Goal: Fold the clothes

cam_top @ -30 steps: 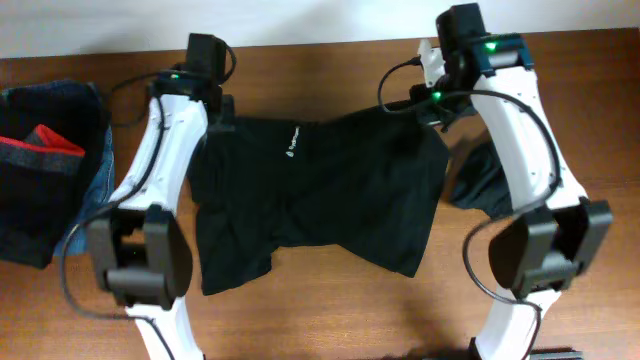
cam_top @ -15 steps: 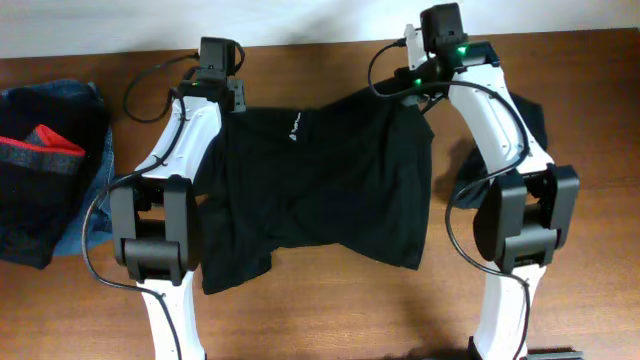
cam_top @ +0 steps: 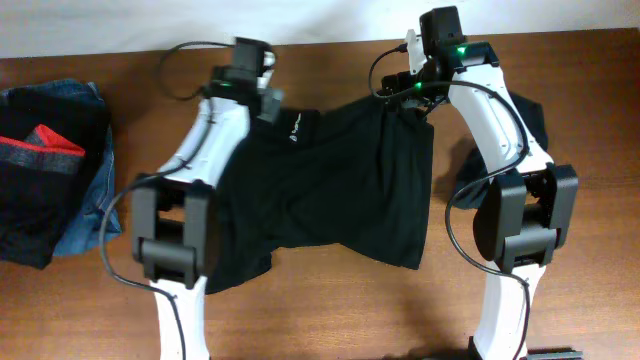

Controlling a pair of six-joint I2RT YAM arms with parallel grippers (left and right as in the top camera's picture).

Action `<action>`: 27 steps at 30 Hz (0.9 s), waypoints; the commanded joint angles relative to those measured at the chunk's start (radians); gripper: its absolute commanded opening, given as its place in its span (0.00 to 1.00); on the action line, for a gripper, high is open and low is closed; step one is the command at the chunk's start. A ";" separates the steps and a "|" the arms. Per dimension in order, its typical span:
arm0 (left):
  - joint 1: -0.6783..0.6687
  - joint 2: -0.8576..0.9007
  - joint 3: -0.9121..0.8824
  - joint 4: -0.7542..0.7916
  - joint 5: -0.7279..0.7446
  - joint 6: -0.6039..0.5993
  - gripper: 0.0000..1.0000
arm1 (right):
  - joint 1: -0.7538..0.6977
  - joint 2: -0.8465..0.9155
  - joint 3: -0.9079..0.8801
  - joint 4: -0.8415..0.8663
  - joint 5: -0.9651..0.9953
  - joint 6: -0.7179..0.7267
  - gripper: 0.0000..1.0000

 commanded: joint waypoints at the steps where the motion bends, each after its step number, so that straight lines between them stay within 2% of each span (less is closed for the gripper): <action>1: -0.085 0.011 0.027 0.002 -0.003 0.129 0.94 | -0.010 -0.001 0.002 -0.008 0.001 0.016 0.99; 2: -0.105 0.011 0.027 0.003 -0.002 0.129 0.90 | -0.011 -0.002 0.002 -0.009 0.001 0.016 0.99; 4: -0.133 0.011 0.027 0.002 0.018 0.130 0.89 | -0.014 -0.002 0.002 -0.009 0.002 0.016 0.99; 5: -0.143 0.011 0.027 0.002 0.047 0.157 0.82 | -0.015 -0.001 0.002 -0.009 0.002 0.016 0.99; 9: -0.150 0.021 0.027 0.003 0.132 0.227 0.74 | -0.015 -0.001 0.002 -0.009 0.002 0.016 0.99; 16: -0.150 0.058 0.026 -0.025 0.177 0.225 0.72 | -0.015 -0.001 0.002 -0.006 0.002 0.016 0.99; 17: -0.150 0.058 0.026 -0.037 0.187 0.225 0.70 | -0.015 -0.001 0.002 -0.004 0.001 0.016 0.99; 18: -0.150 0.058 0.026 -0.050 0.188 0.226 0.66 | -0.015 -0.001 0.002 -0.004 0.001 0.016 0.99; 20: -0.150 0.058 0.026 -0.085 0.188 0.225 0.47 | -0.015 -0.001 0.002 -0.004 0.002 0.016 0.98; 21: -0.150 0.060 0.025 -0.101 0.188 0.225 0.41 | -0.015 -0.001 0.002 -0.004 0.001 0.016 0.99; 24: -0.150 0.075 0.023 -0.099 0.188 0.225 0.39 | -0.014 -0.001 0.002 -0.004 0.001 0.016 0.99; 26: -0.152 0.092 0.023 -0.100 0.188 0.225 0.27 | -0.015 -0.001 0.002 -0.004 0.001 0.016 0.99; 27: -0.152 0.095 0.023 -0.100 0.188 0.225 0.25 | -0.015 -0.001 0.002 -0.003 0.001 0.016 0.99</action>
